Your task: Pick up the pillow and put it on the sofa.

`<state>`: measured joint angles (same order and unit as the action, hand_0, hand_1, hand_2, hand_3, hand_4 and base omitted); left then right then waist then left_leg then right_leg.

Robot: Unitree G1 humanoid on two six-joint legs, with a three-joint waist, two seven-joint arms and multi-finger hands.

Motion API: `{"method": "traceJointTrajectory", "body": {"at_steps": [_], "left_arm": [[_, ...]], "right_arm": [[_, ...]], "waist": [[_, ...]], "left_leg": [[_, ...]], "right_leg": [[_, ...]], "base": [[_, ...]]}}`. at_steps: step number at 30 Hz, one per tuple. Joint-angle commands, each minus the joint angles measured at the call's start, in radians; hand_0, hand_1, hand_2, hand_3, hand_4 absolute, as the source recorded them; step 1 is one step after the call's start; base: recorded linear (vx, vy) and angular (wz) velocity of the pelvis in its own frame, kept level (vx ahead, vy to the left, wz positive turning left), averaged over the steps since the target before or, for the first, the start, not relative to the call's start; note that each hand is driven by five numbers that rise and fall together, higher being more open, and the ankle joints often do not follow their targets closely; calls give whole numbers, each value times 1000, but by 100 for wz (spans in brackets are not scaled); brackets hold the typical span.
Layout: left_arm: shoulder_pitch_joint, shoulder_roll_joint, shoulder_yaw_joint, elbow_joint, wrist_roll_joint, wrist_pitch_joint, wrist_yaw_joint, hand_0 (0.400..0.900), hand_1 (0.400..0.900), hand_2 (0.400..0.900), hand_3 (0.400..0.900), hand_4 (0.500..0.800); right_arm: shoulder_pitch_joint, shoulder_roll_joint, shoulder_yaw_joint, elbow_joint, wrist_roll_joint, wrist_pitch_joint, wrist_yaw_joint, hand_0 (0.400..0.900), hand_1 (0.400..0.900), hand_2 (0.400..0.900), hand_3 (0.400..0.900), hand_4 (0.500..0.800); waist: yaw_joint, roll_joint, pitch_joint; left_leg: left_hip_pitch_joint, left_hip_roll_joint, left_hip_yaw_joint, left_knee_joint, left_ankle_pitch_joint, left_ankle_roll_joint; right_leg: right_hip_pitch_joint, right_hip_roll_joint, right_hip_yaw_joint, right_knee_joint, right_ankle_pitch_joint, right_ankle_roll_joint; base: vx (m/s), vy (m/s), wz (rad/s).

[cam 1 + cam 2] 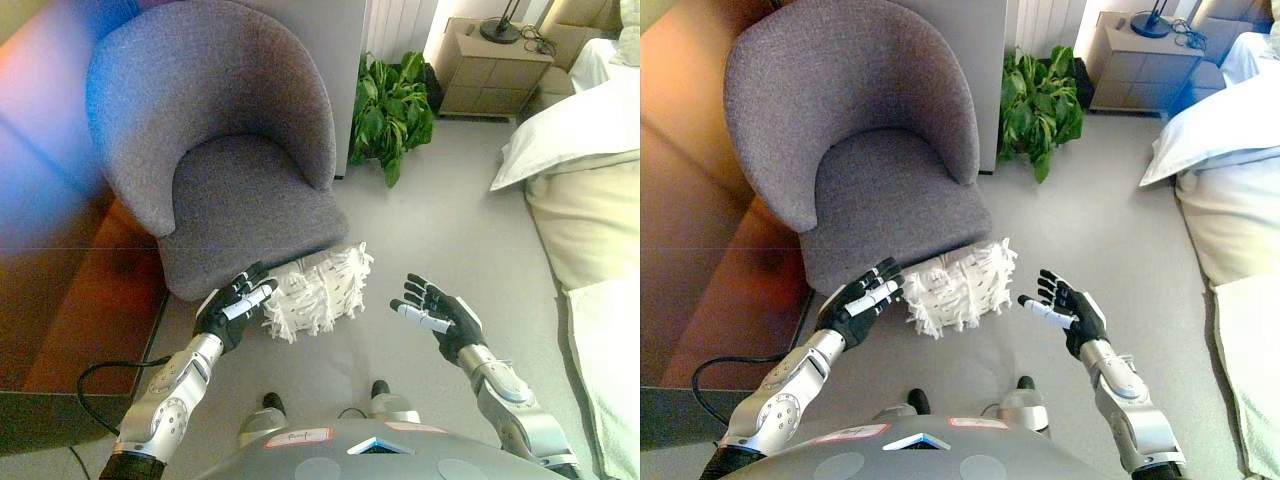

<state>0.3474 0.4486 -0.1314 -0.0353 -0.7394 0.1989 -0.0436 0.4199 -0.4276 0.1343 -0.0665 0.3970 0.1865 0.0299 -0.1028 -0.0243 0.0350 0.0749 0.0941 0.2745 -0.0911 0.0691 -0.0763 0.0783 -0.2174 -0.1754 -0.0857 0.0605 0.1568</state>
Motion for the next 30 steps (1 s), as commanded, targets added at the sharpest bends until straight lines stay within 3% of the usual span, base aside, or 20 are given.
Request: {"method": "traceJointTrajectory", "body": {"at_steps": [1,3,5,30], "left_arm": [[-95,13,86,-45,42,-93,-3,900,900,900,900,800],[-91,15,89,-44,36,-87,-50,900,900,900,900,800],[-92,15,80,-47,33,-103,-57,900,900,900,900,800],[-75,12,82,-64,12,-107,-43,900,900,900,900,800]], "right_arm": [[-91,-24,-32,-85,-1,-91,-1,900,900,900,900,800],[-90,-24,-33,-85,-1,-95,-2,900,900,900,900,800],[-93,-24,-27,-84,-1,-96,-7,900,900,900,900,800],[-78,-27,-30,-88,-1,-107,-12,900,900,900,900,800]], "waist": [[34,-9,8],[37,-9,7],[37,-9,7],[38,-11,17]], "left_leg": [[64,35,33,25,-74,21],[62,35,32,25,-74,20],[61,35,32,25,-73,20],[45,53,38,38,-67,13]], "right_leg": [[-41,8,-59,1,64,13],[-40,7,-63,0,63,13],[-39,8,-62,-1,63,13],[-41,30,-53,-2,44,-4]], "base": [[0,0,0],[-4,0,3],[0,0,0],[6,-16,0]]}}
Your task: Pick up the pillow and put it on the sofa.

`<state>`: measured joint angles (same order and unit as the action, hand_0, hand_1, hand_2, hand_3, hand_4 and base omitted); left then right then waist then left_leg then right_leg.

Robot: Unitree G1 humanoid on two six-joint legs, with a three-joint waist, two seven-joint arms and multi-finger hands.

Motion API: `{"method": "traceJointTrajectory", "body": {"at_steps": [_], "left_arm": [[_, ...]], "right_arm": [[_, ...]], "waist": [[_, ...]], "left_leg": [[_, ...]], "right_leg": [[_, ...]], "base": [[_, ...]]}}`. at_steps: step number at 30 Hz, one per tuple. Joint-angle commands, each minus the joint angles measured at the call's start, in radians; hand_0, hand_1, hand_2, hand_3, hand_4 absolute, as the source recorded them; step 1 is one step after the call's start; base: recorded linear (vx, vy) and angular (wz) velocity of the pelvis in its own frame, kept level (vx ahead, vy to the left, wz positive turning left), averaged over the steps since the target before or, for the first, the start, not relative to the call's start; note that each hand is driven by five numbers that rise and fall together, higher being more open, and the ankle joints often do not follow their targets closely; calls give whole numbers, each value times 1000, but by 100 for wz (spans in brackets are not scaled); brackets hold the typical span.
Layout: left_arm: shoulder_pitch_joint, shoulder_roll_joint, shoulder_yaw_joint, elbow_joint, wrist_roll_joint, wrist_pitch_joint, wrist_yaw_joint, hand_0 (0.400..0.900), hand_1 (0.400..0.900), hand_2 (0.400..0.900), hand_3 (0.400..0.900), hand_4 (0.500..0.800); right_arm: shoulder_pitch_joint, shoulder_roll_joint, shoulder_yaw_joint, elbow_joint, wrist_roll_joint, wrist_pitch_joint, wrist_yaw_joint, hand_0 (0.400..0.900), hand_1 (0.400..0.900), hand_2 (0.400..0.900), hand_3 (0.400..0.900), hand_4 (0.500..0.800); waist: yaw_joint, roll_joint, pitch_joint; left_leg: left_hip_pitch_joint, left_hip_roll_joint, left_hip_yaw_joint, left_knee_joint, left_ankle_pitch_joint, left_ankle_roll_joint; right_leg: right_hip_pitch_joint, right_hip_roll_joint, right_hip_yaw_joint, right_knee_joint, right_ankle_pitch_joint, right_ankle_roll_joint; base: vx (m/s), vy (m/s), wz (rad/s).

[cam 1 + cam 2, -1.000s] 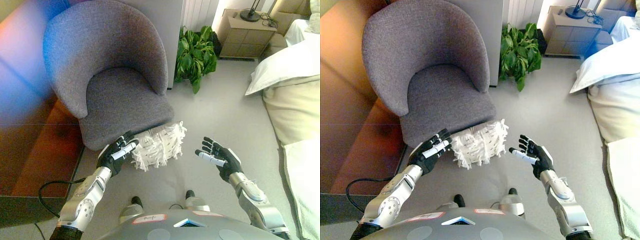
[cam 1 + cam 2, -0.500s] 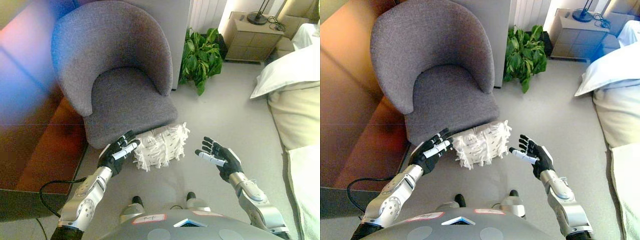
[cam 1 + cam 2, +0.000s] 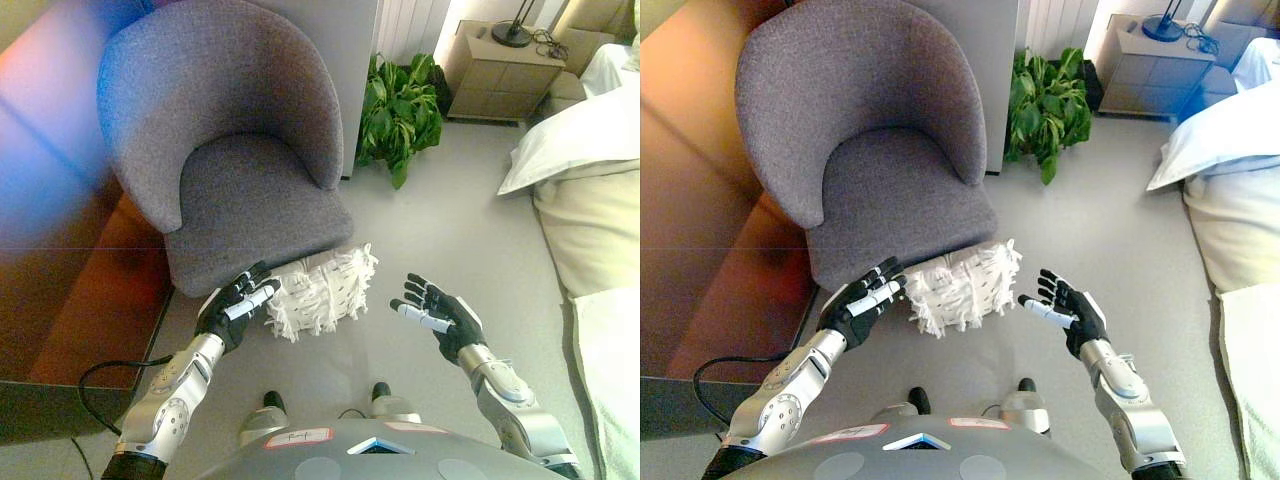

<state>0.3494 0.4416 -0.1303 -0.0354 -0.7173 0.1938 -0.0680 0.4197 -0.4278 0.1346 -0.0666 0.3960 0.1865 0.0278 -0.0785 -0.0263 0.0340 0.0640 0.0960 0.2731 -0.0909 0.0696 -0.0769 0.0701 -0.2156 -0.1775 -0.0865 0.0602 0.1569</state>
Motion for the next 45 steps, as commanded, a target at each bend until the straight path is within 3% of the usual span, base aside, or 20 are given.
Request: {"method": "traceJointTrajectory", "body": {"at_steps": [1,6,11,12,14,15,17,19,21,23,26,27,32,34,40,43,45], "left_arm": [[-76,21,82,-63,-12,-100,-19,900,900,900,900,800],[-70,23,78,-63,-24,-103,-16,900,900,900,900,800],[-67,24,78,-68,-62,-112,-13,900,900,900,900,800],[-49,20,82,-71,-68,-124,-18,900,900,900,900,800],[-32,13,84,-70,-87,-130,-21,900,900,900,900,800],[-14,6,88,-68,-91,-135,-35,900,900,900,900,800],[12,8,101,-74,-99,-125,-70,900,900,900,900,800],[30,8,111,-90,-105,-108,-88,900,900,900,900,800],[51,11,114,-108,-102,-107,-110,900,900,900,900,800],[50,15,103,-103,-105,-127,-127,900,900,900,900,800],[43,-1,83,-84,-102,-153,-141,900,900,900,900,800],[44,-4,78,-79,-99,-160,-150,900,900,900,900,800],[61,2,83,-89,-102,-153,-148,900,900,900,900,800],[63,25,74,-87,-93,-171,-146,900,900,900,900,800],[46,63,71,-94,-85,-144,-148,900,900,900,900,800],[47,80,79,-91,-90,-125,-151,900,900,900,900,800],[41,85,68,-84,-65,-124,-170,900,900,900,900,800]], "right_arm": [[-79,-28,-30,-86,1,-108,-10,900,900,900,900,800],[-77,-36,-28,-87,12,-112,3,900,900,900,900,800],[-107,-70,-21,-80,30,-120,10,900,900,900,900,800],[-104,-86,-22,-76,31,-131,12,900,900,900,900,800],[-96,-103,-26,-72,38,-142,22,900,900,900,900,800],[-85,-117,-32,-67,39,-150,39,900,900,900,900,800],[-65,-130,-46,-66,46,-153,49,900,900,900,900,800],[-54,-132,-56,-70,53,-148,44,900,900,900,900,800],[-33,-129,-65,-96,53,-140,41,900,900,900,900,800],[-23,-129,-69,-100,49,-147,45,900,900,900,900,800],[-9,-124,-66,-85,36,-179,55,900,900,900,900,800],[-7,-125,-64,-83,35,-186,57,900,900,900,900,800],[18,-131,-87,-124,66,-161,72,900,900,900,900,800],[31,-122,-91,-143,55,-154,100,900,900,900,900,800],[6,-108,-74,-137,51,-126,89,900,900,900,900,800],[-6,-94,-60,-133,53,-107,71,900,900,900,900,800],[1,-68,-42,-140,28,-98,58,900,900,900,900,800]], "waist": [[14,-9,19],[14,-14,30],[28,-24,72],[37,-32,95],[44,-50,110],[53,-67,122],[72,-76,140],[84,-73,148],[93,-58,159],[103,-27,162],[134,-9,167],[142,-12,170],[140,-29,155],[140,-24,142],[167,-29,120],[178,-41,100],[170,-41,82]], "left_leg": [[53,54,39,41,-67,12],[35,75,29,73,-67,2],[-61,134,-69,299,-16,-36],[-108,164,-114,442,47,-54],[-167,167,-165,589,80,-50],[-228,151,-189,724,81,-38],[-321,134,-212,815,94,-26],[-331,119,-188,733,98,-20],[-303,131,-146,582,132,-30],[-313,148,-111,378,181,-42],[-351,121,-74,168,251,-63],[-361,118,-67,168,262,-67],[-331,128,11,185,155,-37],[-302,126,13,177,86,-8],[-329,112,-37,303,5,29],[-312,70,-34,295,-30,73],[-249,13,-24,234,-53,112]], "right_leg": [[-33,31,-50,-1,42,-7],[-35,48,-40,-1,33,-24],[-64,76,0,20,25,-72],[-67,84,10,34,24,-96],[-70,80,16,50,25,-115],[-63,73,23,61,22,-130],[-31,75,28,68,12,-140],[-4,82,30,61,1,-131],[31,97,28,48,-26,-121],[58,116,30,38,-47,-107],[140,126,30,1,-65,-87],[159,124,28,-1,-75,-88],[195,79,-27,2,-100,-69],[194,58,-44,54,-129,-48],[196,19,-60,154,-175,-23],[180,-21,-59,260,-117,6],[107,-55,-51,453,-4,33]], "base": [[34,-74,2],[31,-107,0],[7,-142,-13],[24,-118,-20],[83,-138,-27],[147,-136,-26],[205,-87,-18],[248,27,-9],[281,118,-9],[294,179,-16],[335,143,-33],[375,106,-33],[302,94,-14],[291,67,-10],[287,88,-4],[296,176,-4],[289,262,14]]}}
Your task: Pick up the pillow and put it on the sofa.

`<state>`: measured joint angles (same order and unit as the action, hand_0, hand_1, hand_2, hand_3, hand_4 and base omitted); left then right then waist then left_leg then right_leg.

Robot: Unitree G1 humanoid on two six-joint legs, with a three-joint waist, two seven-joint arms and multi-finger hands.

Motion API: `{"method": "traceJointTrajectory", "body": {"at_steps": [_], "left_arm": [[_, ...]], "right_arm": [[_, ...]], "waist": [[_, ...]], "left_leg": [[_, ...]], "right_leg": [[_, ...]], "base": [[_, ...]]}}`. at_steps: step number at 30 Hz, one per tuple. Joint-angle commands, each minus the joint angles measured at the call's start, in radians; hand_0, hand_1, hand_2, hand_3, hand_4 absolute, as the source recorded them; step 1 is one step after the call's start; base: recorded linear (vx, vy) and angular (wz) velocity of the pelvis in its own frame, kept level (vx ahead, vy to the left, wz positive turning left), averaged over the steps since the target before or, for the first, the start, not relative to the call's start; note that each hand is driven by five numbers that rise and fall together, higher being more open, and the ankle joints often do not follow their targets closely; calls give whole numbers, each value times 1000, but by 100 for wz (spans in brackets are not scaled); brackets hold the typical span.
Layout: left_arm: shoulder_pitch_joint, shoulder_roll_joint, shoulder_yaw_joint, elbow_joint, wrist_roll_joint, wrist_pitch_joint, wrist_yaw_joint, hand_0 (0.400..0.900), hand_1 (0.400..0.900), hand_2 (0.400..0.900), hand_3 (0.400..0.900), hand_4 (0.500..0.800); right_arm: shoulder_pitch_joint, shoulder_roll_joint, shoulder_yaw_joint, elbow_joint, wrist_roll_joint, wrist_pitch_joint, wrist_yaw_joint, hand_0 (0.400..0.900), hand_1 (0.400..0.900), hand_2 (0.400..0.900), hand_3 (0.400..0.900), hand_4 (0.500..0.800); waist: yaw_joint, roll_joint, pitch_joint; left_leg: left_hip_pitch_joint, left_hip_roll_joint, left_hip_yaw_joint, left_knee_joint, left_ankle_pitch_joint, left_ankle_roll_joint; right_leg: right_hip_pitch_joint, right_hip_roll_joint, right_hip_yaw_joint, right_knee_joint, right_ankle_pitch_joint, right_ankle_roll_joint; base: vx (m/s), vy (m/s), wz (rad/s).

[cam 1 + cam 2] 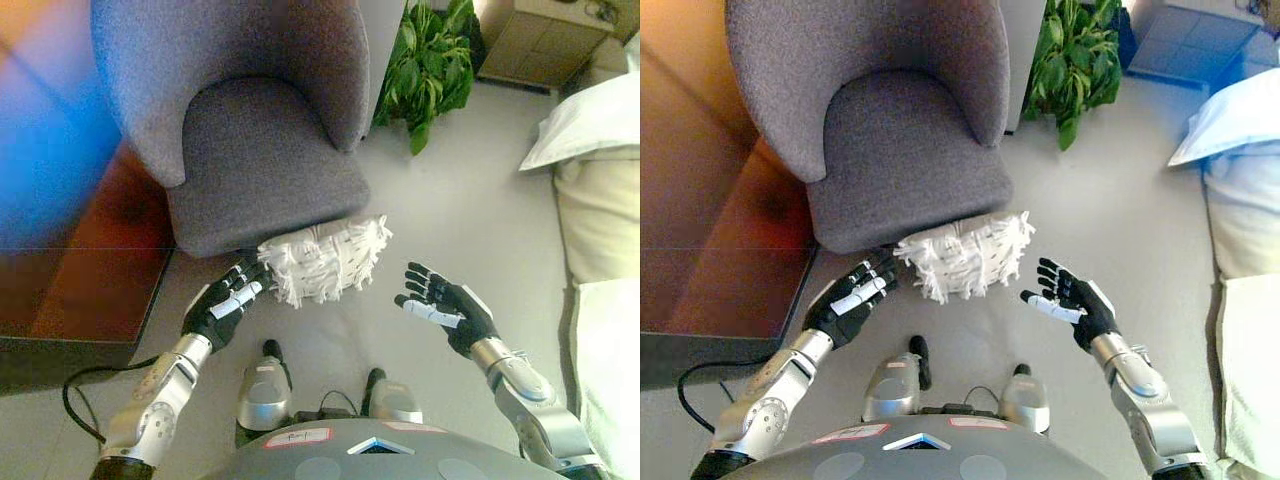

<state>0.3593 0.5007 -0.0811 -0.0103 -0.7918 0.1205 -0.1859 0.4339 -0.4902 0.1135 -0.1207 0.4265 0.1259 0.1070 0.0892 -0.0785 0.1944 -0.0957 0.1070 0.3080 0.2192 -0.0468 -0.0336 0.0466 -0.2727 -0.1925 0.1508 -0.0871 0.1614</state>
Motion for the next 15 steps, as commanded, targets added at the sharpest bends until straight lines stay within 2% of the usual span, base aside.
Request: {"method": "traceJointTrajectory", "body": {"at_steps": [1,3,5,7,9,11,15], "left_arm": [[26,25,7,-106,22,-55,-50,900,900,900,900,800],[6,28,-5,-93,23,-54,-39,900,900,900,900,800],[-13,29,-1,-96,14,-36,-30,900,900,900,900,800],[-15,32,6,-102,11,-21,-34,900,900,900,900,800],[-27,45,1,-107,6,-9,-26,900,900,900,900,800],[-39,61,-8,-113,-13,-6,-13,900,900,900,900,800],[-57,76,-39,-120,-37,-27,11,900,900,900,900,800]], "right_arm": [[-10,6,-10,-88,-21,-39,-31,900,900,900,900,800],[-11,12,13,-91,-45,-40,-62,900,900,900,900,800],[-8,20,24,-82,-51,-45,-71,900,900,900,900,800],[2,22,26,-74,-69,-62,-62,900,900,900,900,800],[4,15,27,-67,-74,-81,-58,900,900,900,900,800],[-4,2,33,-65,-65,-89,-65,900,900,900,900,800],[-27,-24,34,-75,-52,-85,-75,900,900,900,900,800]], "waist": [[-6,23,-81],[-20,47,-83],[-31,55,-83],[-41,59,-82],[-55,54,-71],[-77,39,-59],[-106,17,-46]], "left_leg": [[-56,-10,-60,-102,54,80],[-2,-17,-62,-129,38,94],[39,-21,-67,-135,26,89],[65,-23,-77,-138,19,81],[84,-24,-96,-136,9,70],[103,-16,-118,-127,-7,41],[107,11,-165,-97,-50,-1]], "right_leg": [[66,-7,-22,324,169,31],[-49,-32,-22,492,171,13],[-105,-42,-43,475,143,-15],[-115,-42,-57,410,140,-21],[-133,-63,-48,323,186,-9],[-172,-103,-15,169,275,20],[-178,-151,55,-105,366,69]], "base": [[286,290,23],[234,196,15],[227,20,10],[227,-122,16],[193,-240,28],[218,-333,35],[200,-329,41]]}}
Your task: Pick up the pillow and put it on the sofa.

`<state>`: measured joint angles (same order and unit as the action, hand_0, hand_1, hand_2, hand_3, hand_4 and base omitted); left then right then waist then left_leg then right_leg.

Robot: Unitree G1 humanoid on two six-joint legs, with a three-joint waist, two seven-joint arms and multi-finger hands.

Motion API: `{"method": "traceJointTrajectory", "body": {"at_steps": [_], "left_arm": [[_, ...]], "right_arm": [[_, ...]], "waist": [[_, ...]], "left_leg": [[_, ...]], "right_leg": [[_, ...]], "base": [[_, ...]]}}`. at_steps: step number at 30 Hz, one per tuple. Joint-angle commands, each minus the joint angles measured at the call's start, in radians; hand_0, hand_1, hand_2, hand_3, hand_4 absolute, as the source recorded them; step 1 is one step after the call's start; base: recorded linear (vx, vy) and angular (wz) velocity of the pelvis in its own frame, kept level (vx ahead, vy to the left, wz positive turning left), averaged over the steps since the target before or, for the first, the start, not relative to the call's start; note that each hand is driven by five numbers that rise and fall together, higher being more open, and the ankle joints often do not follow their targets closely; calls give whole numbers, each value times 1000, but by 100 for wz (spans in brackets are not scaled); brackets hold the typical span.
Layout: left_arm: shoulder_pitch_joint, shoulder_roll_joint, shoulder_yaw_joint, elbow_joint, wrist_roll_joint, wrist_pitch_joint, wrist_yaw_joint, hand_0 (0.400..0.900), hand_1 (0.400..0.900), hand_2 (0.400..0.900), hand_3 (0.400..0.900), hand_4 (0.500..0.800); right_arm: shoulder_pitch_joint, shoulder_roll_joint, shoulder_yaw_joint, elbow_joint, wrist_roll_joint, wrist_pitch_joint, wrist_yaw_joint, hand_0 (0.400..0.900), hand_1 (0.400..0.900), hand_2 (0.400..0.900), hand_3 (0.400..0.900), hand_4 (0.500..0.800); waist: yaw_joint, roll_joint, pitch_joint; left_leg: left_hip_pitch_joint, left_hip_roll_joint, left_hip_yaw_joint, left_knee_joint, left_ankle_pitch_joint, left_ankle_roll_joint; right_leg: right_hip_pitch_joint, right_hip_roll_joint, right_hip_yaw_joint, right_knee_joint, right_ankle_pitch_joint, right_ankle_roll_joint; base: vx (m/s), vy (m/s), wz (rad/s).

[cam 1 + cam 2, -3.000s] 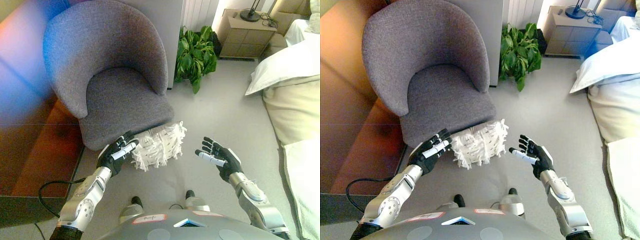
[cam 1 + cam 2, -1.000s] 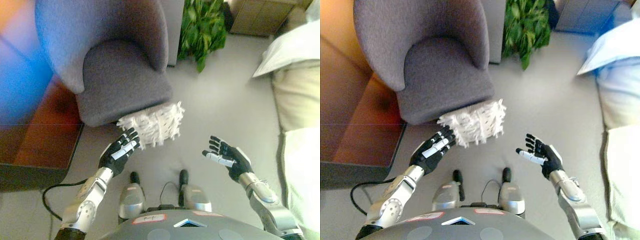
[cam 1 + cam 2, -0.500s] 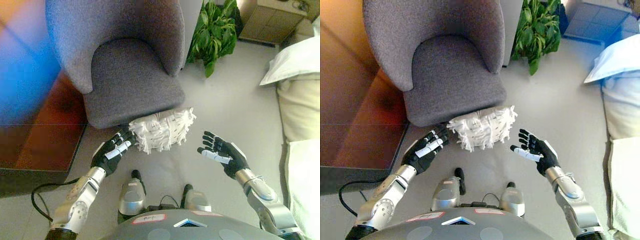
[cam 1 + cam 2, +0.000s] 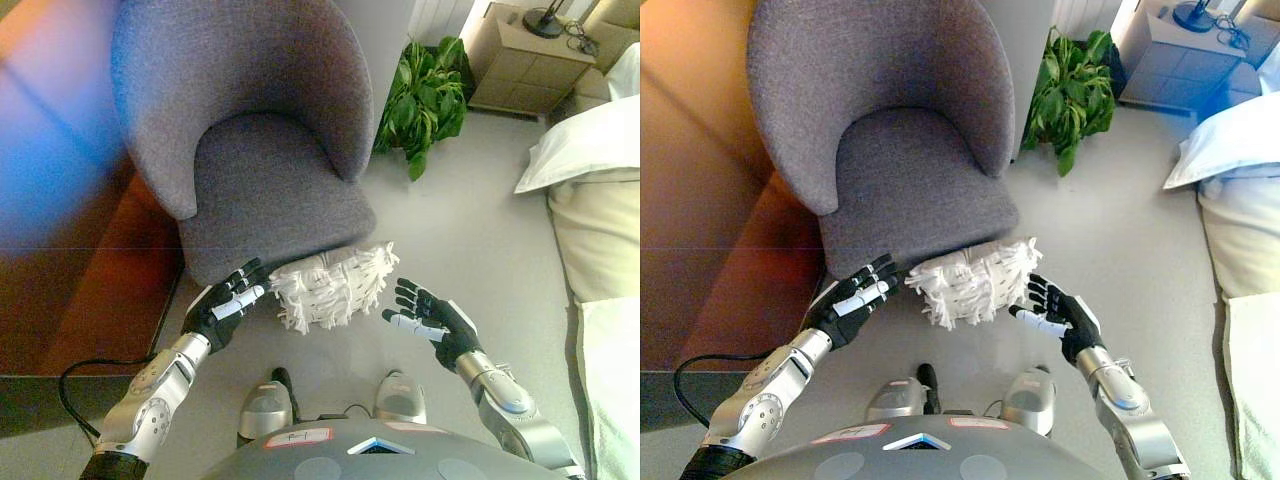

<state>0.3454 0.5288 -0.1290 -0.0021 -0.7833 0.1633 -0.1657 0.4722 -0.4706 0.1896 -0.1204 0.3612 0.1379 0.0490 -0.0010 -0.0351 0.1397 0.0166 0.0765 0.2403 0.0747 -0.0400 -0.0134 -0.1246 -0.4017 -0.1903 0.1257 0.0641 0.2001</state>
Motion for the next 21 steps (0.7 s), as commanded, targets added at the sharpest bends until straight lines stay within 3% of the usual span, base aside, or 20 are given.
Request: {"method": "traceJointTrajectory", "body": {"at_steps": [1,2,5,8,14,21], "left_arm": [[-45,50,7,-133,-50,-70,-12,900,900,900,900,800],[-41,54,9,-135,-55,-78,-23,900,900,900,900,800],[-28,38,2,-140,-68,-88,0,900,900,900,900,800],[-19,21,2,-141,-78,-90,-16,900,900,900,900,800],[-33,27,-11,-134,-76,-103,-35,900,900,900,900,800],[-81,72,-6,-120,-71,-108,-66,900,900,900,900,800]], "right_arm": [[-68,-46,-44,-81,12,-93,-14,900,900,900,900,800],[-63,-56,-56,-84,4,-100,9,900,900,900,900,800],[-63,-86,-66,-77,-2,-89,25,900,900,900,900,800],[-65,-112,-67,-57,-27,-112,25,900,900,900,900,800],[-77,-139,-76,-51,-79,-115,-31,900,900,900,900,800],[-137,-188,-92,-18,-369,-130,-188,900,900,900,900,800]], "waist": [[-24,-32,14],[-26,-29,16],[-32,-28,9],[-31,-26,0],[-45,-15,7],[-30,-5,63]], "left_leg": [[-1,50,-113,56,-69,-25],[5,86,-115,53,-58,-39],[42,156,-86,12,-15,-81],[68,190,-47,-22,21,-108],[60,210,28,-61,52,-124],[11,215,-25,-27,35,-115]], "right_leg": [[-17,-24,88,-68,256,38],[1,-10,83,-84,204,43],[51,18,45,-138,173,48],[85,36,-1,-191,168,49],[65,25,-59,-200,187,57],[-26,-15,-64,-94,186,62]], "base": [[203,-344,47],[178,-299,37],[135,-192,21],[71,-104,15],[-39,-53,34],[-53,-18,28]]}}
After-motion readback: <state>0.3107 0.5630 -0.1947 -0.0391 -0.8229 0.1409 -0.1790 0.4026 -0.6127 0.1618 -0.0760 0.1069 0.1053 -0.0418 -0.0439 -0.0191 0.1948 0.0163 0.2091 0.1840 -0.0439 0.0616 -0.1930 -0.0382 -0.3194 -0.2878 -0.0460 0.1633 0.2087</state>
